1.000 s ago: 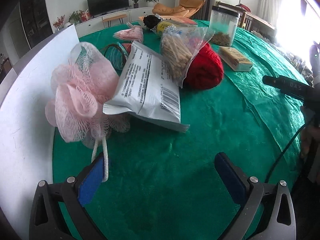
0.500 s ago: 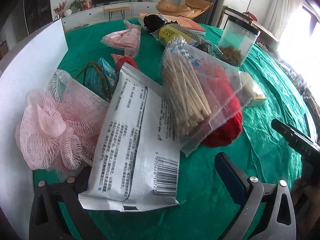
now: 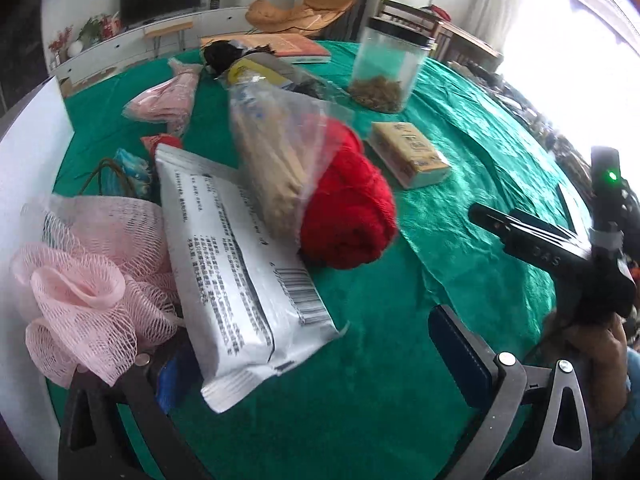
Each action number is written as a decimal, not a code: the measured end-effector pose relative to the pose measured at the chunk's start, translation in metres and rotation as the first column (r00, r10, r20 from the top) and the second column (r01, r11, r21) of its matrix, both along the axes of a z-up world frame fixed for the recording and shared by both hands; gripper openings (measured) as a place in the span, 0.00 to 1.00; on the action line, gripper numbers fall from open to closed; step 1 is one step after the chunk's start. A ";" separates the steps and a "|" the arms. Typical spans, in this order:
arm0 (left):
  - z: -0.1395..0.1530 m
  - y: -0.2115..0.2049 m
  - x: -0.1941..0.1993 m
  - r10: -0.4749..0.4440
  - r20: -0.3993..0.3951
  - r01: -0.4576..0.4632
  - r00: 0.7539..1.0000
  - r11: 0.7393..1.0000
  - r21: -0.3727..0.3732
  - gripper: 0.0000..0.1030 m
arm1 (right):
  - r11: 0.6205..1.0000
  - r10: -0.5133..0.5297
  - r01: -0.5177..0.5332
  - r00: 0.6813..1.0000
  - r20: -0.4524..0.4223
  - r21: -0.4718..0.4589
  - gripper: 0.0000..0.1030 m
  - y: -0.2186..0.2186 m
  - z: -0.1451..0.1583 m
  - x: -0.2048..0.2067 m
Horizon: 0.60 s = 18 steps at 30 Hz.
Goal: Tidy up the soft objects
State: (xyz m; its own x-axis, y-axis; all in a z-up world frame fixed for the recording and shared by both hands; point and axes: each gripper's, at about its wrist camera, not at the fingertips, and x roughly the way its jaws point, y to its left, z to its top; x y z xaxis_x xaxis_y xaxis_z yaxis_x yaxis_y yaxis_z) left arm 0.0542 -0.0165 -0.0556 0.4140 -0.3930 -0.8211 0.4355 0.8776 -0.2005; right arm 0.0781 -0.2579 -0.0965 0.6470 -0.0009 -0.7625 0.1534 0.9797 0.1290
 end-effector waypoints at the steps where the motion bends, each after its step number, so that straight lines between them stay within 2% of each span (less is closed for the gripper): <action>1: 0.002 -0.005 -0.009 -0.053 -0.002 0.053 0.999 0.999 -0.012 1.00 | 1.000 0.000 0.000 1.000 0.000 0.001 0.88 0.000 0.000 0.000; 3: 0.006 -0.009 -0.027 -0.118 -0.002 0.118 0.993 0.993 -0.014 1.00 | 1.000 0.000 0.000 1.000 0.001 0.002 0.88 0.000 0.000 0.000; 4: 0.007 -0.007 -0.034 -0.116 0.003 0.116 0.993 0.993 -0.002 1.00 | 1.000 0.001 -0.001 1.000 0.001 0.004 0.88 0.000 0.000 0.001; 6: 0.006 0.005 -0.041 -0.064 -0.003 0.064 0.998 0.998 0.009 1.00 | 1.000 0.001 -0.001 1.000 0.002 0.005 0.88 0.000 0.000 0.001; 9: 0.006 0.033 -0.043 0.049 -0.026 -0.050 0.998 0.999 -0.014 1.00 | 1.000 0.002 -0.002 1.000 0.001 0.003 0.88 0.000 0.000 0.001; 12: 0.014 0.047 -0.041 0.120 -0.001 -0.120 0.993 0.993 -0.004 1.00 | 1.000 0.002 -0.002 1.000 0.000 0.002 0.88 0.001 0.000 0.001; 15: 0.021 0.040 -0.037 0.105 0.011 -0.105 0.994 0.994 0.002 1.00 | 1.000 0.002 -0.002 1.000 0.000 0.002 0.88 0.001 0.000 0.001; 18: 0.015 0.021 -0.034 0.076 0.003 -0.076 0.997 0.995 0.070 1.00 | 1.000 0.002 -0.002 1.000 0.001 0.003 0.88 0.001 0.000 0.001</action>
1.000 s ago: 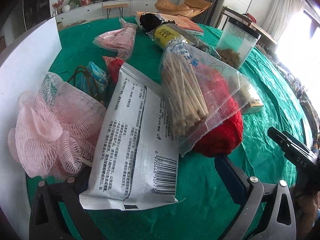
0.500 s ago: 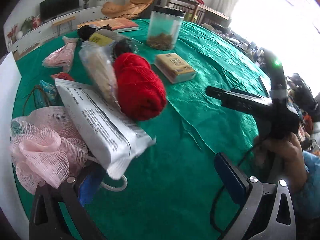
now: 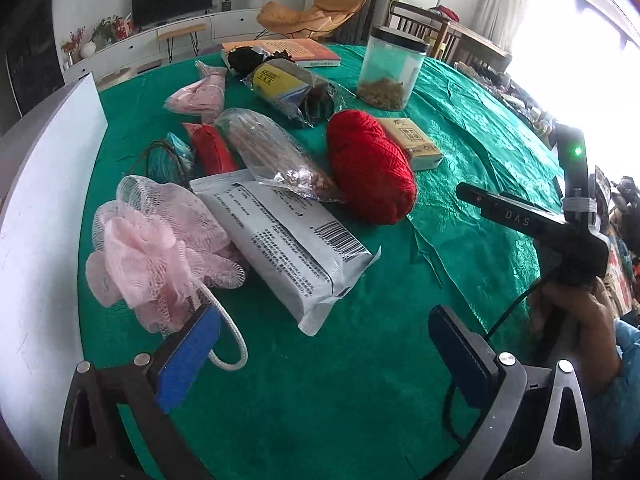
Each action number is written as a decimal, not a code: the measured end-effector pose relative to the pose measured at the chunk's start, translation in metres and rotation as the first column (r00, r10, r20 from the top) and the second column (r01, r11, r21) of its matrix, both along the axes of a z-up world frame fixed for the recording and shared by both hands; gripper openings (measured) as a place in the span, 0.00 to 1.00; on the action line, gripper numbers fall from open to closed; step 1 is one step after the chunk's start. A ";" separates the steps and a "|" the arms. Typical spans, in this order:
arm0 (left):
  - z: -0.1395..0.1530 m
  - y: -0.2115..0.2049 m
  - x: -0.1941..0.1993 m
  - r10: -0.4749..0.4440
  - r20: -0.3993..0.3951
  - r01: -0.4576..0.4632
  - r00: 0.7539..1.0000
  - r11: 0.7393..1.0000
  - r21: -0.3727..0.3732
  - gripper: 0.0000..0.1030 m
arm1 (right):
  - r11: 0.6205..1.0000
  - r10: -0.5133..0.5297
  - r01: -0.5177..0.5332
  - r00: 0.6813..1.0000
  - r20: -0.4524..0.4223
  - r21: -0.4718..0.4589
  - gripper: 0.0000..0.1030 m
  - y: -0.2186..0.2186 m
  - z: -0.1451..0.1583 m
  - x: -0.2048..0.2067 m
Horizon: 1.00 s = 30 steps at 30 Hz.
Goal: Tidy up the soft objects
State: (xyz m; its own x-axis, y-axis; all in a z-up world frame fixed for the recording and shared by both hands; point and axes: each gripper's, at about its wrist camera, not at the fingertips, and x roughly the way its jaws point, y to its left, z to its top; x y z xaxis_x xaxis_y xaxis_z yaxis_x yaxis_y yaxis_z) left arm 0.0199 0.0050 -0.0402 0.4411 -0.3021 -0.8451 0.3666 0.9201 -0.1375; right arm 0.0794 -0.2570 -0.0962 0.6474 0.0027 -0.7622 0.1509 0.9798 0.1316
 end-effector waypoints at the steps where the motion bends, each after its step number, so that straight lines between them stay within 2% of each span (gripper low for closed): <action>1: -0.002 -0.004 -0.001 0.000 -0.005 0.000 1.000 1.000 0.020 1.00 | 1.000 0.000 0.000 1.000 0.001 0.001 0.88 0.000 0.000 0.000; 5: -0.001 -0.011 -0.012 -0.004 0.005 0.003 1.000 0.998 0.063 1.00 | 1.000 0.001 -0.001 1.000 0.001 0.002 0.88 0.000 0.000 0.000; 10: 0.017 -0.009 -0.017 0.022 0.085 -0.034 0.996 0.989 0.144 1.00 | 1.000 0.001 -0.001 1.000 -0.001 -0.003 0.88 0.000 0.000 0.001; 20: 0.063 0.017 -0.001 0.122 0.150 -0.132 0.981 0.989 0.060 1.00 | 1.000 0.002 -0.002 1.000 -0.001 -0.004 0.88 0.000 0.000 0.001; 30: 0.074 0.044 0.004 0.197 0.139 -0.197 0.971 0.980 -0.010 1.00 | 1.000 0.002 -0.002 1.000 -0.002 -0.005 0.88 0.001 0.000 0.001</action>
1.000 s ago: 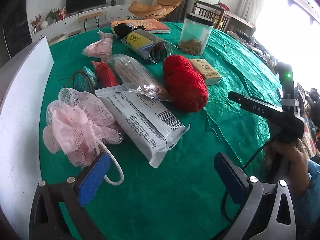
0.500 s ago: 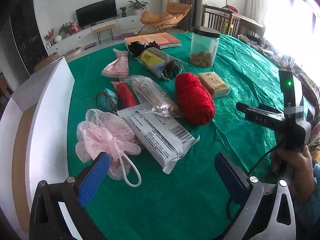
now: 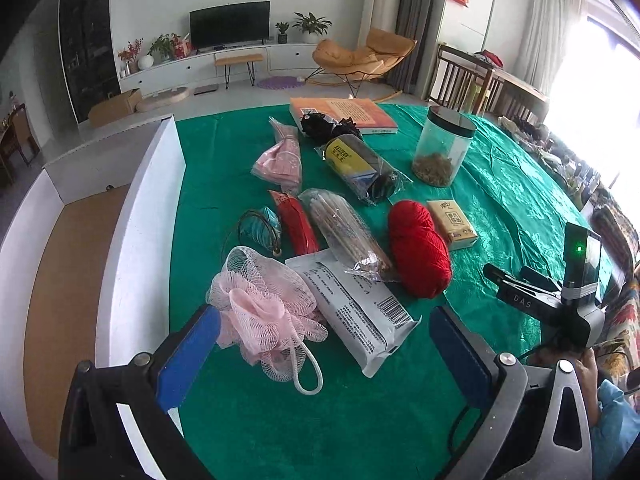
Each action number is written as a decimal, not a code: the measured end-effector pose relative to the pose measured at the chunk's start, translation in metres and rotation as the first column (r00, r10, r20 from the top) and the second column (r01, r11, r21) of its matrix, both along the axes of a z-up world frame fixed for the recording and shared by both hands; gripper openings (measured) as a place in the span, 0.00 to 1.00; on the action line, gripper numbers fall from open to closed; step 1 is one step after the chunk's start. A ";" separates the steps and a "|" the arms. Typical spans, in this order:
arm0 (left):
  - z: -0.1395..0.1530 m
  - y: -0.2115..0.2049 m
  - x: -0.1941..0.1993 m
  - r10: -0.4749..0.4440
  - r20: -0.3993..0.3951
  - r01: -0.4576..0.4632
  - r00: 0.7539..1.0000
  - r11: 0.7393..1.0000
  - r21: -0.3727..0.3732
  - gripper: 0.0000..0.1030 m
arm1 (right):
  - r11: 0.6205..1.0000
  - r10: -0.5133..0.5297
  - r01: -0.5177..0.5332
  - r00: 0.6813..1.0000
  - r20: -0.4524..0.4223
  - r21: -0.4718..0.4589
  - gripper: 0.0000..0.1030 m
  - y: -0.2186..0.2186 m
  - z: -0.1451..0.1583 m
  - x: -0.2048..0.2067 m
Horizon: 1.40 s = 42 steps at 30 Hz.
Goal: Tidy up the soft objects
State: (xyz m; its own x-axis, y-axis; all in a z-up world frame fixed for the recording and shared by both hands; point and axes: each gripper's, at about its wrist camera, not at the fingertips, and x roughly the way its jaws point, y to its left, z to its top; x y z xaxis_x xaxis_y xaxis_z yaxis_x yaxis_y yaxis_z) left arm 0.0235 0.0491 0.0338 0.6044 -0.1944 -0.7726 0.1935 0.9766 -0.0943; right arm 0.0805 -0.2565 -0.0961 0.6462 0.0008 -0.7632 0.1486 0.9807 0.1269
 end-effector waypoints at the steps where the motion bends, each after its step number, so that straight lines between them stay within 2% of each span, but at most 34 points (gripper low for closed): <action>1: 0.001 0.000 0.000 -0.001 0.001 0.001 1.000 1.000 -0.002 1.00 | 1.000 0.000 0.000 1.000 0.000 0.000 0.88 0.000 0.000 0.000; 42: 0.008 -0.001 0.003 0.016 0.017 -0.017 1.000 1.000 0.010 1.00 | 1.000 0.000 0.000 1.000 0.000 -0.003 0.88 0.001 0.000 0.001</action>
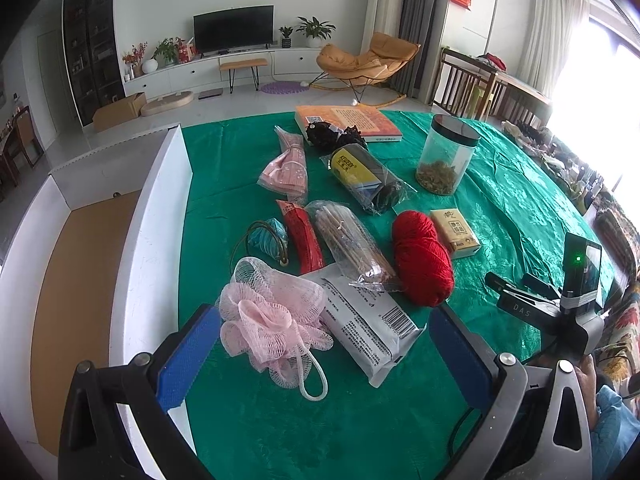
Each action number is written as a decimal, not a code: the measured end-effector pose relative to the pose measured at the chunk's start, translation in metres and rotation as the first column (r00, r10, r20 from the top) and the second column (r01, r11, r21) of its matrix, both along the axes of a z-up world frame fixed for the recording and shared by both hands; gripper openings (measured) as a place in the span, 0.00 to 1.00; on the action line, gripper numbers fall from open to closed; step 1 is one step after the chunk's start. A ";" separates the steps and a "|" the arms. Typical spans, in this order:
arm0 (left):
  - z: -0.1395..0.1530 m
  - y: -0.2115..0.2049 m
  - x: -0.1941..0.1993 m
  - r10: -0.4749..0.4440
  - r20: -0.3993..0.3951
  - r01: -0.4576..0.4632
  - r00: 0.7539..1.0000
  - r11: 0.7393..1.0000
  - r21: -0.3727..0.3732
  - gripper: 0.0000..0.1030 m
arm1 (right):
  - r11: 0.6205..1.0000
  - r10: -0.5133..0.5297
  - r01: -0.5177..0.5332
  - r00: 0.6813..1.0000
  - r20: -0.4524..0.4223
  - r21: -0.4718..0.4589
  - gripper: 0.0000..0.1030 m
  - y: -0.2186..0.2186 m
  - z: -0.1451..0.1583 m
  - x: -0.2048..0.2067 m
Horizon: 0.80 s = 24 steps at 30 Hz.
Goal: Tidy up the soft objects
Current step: 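Grasp the pink loofah with the left gripper while the right grasps the yellow tissue pack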
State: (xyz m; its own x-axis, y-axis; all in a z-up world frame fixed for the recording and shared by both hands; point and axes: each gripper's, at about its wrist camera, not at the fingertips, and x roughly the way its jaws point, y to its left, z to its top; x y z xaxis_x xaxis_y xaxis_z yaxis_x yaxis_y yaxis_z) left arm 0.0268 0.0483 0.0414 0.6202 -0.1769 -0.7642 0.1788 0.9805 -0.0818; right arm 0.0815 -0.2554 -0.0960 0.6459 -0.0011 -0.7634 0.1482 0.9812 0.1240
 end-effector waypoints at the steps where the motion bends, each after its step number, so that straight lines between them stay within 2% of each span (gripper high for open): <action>1: 0.000 0.000 0.000 0.000 0.000 0.000 1.000 1.000 0.000 1.00 | 1.000 0.000 0.000 1.000 0.000 0.000 0.88 0.000 0.000 0.000; 14: 0.001 -0.002 -0.001 -0.013 -0.007 0.013 1.000 1.000 -0.004 1.00 | 1.000 -0.001 0.001 1.000 0.000 0.000 0.88 0.000 0.000 0.000; 17: 0.012 0.000 0.002 -0.025 -0.009 0.024 1.000 0.999 -0.044 1.00 | 1.000 -0.001 0.001 1.000 0.001 0.000 0.88 0.000 0.000 0.000; 22: 0.048 0.016 0.007 0.003 0.047 0.005 0.999 0.988 -0.154 1.00 | 1.000 -0.001 0.001 1.000 0.000 0.000 0.88 0.000 0.000 0.000; 24: 0.051 0.021 0.008 0.015 0.040 -0.008 0.999 0.987 -0.161 1.00 | 1.000 -0.001 0.001 1.000 0.000 0.000 0.88 0.000 0.000 0.000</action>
State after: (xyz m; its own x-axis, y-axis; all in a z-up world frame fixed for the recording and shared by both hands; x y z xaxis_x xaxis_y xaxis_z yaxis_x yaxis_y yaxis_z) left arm 0.0348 0.0691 0.0924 0.6532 -0.2875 -0.7004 0.1738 0.9573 -0.2309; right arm 0.0817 -0.2552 -0.0961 0.6463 -0.0021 -0.7631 0.1492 0.9810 0.1236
